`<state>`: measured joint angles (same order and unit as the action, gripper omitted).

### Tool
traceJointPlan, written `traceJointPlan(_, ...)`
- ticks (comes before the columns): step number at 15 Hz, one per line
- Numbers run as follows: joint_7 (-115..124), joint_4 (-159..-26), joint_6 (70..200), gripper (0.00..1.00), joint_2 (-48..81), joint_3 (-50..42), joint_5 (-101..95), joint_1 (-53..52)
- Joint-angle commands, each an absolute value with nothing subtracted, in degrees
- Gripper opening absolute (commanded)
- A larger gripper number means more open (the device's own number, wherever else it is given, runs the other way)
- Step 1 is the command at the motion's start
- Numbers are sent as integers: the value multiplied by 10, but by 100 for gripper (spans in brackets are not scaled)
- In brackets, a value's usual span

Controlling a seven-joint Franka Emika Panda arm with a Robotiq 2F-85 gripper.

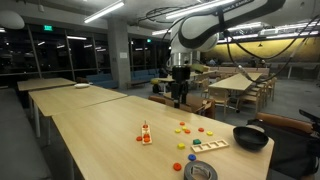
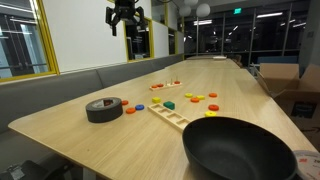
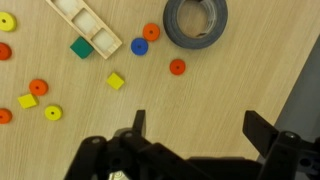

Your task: Put the round orange block on the first position from the end closest to you on the wooden board

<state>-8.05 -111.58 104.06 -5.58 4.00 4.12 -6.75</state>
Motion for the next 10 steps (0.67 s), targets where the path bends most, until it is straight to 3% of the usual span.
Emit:
traceJointPlan(1, -94, -1258, 1058, 100, -199, 38, 48, -61)
traceJointPlan(10, 14, -1406, 1038, 100, -390, 47, 2, -36)
